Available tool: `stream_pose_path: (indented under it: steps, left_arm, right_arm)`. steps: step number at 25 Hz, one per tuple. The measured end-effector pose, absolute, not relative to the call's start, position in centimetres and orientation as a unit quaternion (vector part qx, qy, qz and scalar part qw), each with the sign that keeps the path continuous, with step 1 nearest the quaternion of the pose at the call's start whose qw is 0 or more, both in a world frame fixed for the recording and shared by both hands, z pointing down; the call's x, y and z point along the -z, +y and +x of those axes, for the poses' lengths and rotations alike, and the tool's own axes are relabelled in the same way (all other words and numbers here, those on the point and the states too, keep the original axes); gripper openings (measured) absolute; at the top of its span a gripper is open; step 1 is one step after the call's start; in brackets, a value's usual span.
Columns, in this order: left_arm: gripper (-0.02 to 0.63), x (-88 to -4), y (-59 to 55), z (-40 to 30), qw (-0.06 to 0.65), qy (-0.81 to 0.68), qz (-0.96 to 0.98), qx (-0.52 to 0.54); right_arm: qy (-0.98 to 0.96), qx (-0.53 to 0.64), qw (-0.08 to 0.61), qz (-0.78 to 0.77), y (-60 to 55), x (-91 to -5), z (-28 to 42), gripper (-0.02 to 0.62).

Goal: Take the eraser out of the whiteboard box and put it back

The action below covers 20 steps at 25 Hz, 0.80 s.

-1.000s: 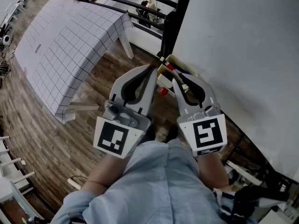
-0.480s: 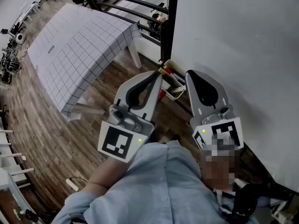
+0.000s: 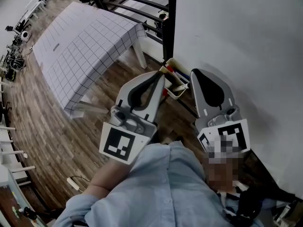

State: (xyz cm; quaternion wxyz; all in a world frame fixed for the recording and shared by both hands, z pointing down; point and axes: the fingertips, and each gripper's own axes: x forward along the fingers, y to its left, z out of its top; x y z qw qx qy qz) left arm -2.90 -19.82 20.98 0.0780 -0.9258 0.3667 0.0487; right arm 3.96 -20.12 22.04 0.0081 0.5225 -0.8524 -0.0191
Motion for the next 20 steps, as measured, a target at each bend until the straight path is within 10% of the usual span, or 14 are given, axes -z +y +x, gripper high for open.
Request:
stream_pose_path:
  steps: [20]
  left_arm:
    - [-0.002,-21.14,-19.83,-2.4,0.078,0.366,-0.926,-0.048]
  right_arm:
    - [-0.856,0.018,0.01,0.516,-20.13,-22.26,4.02,0.0]
